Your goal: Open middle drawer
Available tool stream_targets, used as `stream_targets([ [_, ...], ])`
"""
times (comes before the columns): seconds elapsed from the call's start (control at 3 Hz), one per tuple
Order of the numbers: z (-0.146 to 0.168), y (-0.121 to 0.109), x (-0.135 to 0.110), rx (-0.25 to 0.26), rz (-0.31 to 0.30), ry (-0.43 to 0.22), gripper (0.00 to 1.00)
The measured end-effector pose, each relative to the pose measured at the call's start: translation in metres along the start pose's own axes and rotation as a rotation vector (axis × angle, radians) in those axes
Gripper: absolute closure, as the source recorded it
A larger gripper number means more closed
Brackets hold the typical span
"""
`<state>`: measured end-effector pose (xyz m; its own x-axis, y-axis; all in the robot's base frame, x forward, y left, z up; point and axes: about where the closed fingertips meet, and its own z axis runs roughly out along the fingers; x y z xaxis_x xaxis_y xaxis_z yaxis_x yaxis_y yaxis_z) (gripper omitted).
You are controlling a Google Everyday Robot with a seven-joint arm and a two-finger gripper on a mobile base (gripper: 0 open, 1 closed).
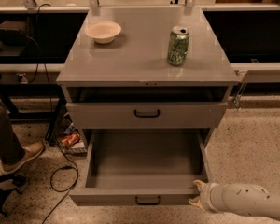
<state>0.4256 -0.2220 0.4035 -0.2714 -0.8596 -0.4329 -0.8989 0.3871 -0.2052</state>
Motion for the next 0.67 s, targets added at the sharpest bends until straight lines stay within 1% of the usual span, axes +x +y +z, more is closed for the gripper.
stream_targets([
  [0.33, 0.0008, 0.0007, -0.0004, -0.002, 0.0, -0.001, 0.59],
  [0.67, 0.0008, 0.0011, -0.0009, -0.003, -0.001, -0.001, 0.28],
])
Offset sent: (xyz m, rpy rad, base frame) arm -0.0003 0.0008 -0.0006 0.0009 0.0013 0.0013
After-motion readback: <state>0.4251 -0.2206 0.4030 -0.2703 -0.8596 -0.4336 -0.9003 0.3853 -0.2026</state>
